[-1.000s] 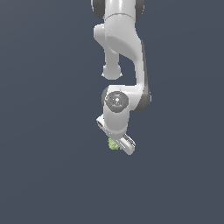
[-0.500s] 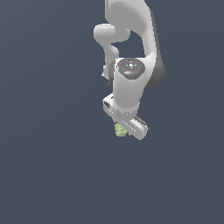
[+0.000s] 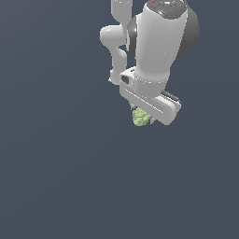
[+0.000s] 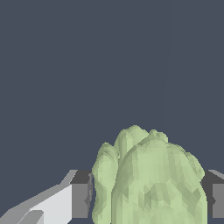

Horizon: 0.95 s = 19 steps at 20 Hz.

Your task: Pick up the object and move it to a goal position.

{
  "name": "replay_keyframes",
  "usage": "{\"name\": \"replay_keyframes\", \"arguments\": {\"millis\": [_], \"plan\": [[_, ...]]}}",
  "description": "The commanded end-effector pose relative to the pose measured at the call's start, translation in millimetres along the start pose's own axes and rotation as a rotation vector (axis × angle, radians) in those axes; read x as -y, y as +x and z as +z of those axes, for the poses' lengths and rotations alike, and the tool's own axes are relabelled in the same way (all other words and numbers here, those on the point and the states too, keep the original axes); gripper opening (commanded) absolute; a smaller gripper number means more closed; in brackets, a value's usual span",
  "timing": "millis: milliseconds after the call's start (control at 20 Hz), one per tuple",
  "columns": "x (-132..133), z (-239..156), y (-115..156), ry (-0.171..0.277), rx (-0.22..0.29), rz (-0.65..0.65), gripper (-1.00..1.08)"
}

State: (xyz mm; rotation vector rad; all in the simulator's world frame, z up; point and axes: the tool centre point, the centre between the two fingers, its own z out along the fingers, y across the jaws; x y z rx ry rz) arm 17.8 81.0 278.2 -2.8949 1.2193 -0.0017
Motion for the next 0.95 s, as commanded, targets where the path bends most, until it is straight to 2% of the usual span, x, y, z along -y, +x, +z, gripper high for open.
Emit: {"name": "replay_keyframes", "arguments": {"millis": [0, 450, 900], "plan": [[1, -22, -9, -0.001, 0.0, 0.001, -1.0], [6, -72, -29, -0.001, 0.0, 0.0, -1.0], [8, -74, -29, -0.001, 0.001, 0.0, -1.0]]}}
